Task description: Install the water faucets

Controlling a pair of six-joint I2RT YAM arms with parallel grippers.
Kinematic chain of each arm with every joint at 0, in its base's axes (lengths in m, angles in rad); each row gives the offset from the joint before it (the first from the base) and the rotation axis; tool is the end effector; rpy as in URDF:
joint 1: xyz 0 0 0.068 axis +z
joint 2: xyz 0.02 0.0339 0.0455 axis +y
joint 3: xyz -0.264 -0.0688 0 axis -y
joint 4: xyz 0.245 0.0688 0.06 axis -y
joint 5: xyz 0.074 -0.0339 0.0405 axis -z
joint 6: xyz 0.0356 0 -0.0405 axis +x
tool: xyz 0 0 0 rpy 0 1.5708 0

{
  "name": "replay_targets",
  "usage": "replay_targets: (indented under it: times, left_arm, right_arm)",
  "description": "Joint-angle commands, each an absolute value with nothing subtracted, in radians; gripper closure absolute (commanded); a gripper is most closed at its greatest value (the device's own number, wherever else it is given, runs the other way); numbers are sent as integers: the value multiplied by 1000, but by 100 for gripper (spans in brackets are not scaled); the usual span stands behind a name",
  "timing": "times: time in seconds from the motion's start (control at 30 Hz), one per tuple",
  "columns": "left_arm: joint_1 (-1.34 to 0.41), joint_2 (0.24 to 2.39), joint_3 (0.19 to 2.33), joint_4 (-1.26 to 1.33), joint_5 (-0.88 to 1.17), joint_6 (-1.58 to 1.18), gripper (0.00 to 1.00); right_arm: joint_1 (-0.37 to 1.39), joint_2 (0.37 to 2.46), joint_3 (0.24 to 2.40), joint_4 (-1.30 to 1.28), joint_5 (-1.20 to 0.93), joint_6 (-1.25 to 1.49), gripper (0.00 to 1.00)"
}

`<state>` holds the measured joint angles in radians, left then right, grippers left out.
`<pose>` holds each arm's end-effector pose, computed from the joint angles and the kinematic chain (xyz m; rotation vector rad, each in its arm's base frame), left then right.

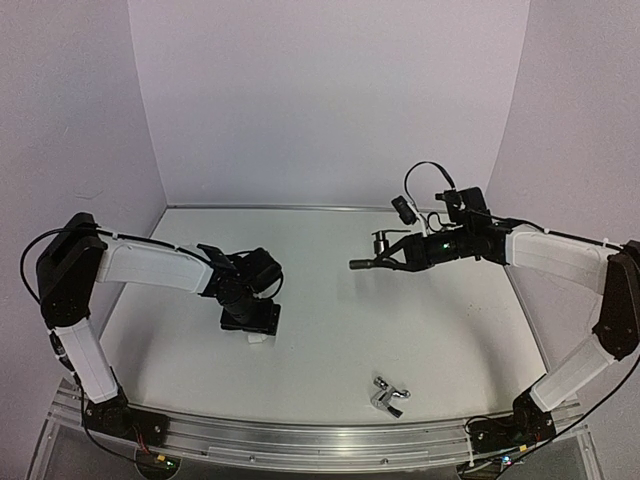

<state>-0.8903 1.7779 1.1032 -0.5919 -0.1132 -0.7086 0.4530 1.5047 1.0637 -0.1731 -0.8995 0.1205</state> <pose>0.2144 -0.2585 0.1613 0.2333 2.8329 -0.2001 0.2830 0.1688 0.2712 -0.8801 2.0166 1.3014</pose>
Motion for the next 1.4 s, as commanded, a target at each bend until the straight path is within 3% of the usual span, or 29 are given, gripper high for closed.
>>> replay_targets:
  times: [0.0,0.17,0.33,0.43,0.63,0.97,1.37]
  left_arm:
    - [-894,1828,1178,-607,-105,-670,29]
    - [-904,1855,1185,-621,-84,-669,31]
    - [-910,1841,1172,-671,-138,-725,24]
    - [-912,1781,1136,-683,-187,-851,19]
    - [-966,1706,1099,-618,-239,-1105,19]
    - [-1029,1835,1221,-769,-283,-1412,21]
    - [-1027,1876,1200,-720,-303,-1387,16]
  right_arm:
    - [451,1512,1062,-123,-974,107,100]
    - [450,1510,1058,-121,-976,106,100]
    - [449,1509,1057,-121,-975,108,100]
    - [450,1505,1054,-120,-974,112,100]
    - [450,1505,1055,-121,-969,112,100]
    - [450,1493,1055,-121,-959,115,100]
    - [451,1492,1057,-121,-959,118,100]
